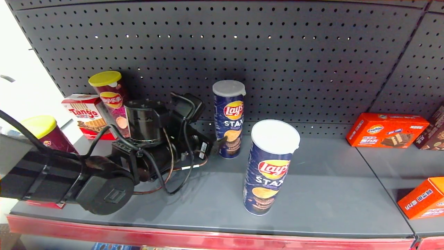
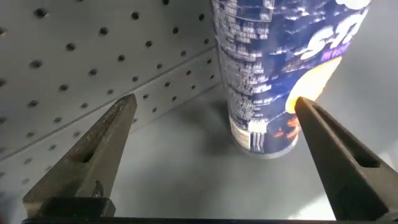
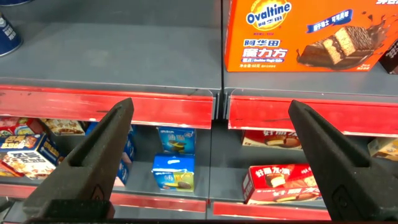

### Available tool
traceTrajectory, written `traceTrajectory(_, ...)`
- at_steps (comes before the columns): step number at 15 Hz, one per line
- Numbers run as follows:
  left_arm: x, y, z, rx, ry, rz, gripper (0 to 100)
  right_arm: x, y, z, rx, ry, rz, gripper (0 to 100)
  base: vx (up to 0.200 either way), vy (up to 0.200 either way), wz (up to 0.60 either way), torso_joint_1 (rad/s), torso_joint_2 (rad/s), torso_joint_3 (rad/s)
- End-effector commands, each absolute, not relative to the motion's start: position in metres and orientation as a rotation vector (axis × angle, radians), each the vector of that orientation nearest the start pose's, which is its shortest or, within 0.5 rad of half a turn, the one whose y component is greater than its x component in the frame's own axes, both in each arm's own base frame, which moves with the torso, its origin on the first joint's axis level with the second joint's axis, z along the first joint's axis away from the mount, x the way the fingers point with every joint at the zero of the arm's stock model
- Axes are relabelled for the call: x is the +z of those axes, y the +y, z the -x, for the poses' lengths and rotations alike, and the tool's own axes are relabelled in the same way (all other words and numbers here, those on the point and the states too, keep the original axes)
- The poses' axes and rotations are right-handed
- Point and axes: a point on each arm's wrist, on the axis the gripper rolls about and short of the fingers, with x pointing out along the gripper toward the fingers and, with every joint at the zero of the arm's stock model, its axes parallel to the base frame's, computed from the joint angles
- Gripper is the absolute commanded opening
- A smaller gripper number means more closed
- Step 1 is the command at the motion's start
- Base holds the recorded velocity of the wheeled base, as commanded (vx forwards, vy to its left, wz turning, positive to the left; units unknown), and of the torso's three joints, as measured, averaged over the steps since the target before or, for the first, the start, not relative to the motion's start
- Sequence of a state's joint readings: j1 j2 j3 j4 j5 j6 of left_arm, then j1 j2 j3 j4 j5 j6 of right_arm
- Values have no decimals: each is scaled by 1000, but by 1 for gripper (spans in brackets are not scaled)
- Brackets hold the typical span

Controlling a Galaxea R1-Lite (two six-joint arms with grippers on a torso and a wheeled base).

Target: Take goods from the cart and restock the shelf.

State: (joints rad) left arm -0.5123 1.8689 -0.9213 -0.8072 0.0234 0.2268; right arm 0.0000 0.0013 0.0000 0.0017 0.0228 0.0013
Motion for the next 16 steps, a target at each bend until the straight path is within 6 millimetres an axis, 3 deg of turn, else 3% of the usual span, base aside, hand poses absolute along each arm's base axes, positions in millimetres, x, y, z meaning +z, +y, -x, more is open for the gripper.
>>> traceTrajectory(1, 182, -166, -296, -496, 67, -258, 100, 75, 1, 23, 23, 3, -2, 100, 0, 0, 0, 0, 0, 0)
traceTrajectory(7, 184, -154, -303, -375, 76, -263, 100, 75, 1, 23, 23, 3, -2, 100, 0, 0, 0, 0, 0, 0)
traceTrajectory(16, 186, -164, -328, -360, 75, -266, 100, 75, 1, 23, 23, 3, -2, 100, 0, 0, 0, 0, 0, 0)
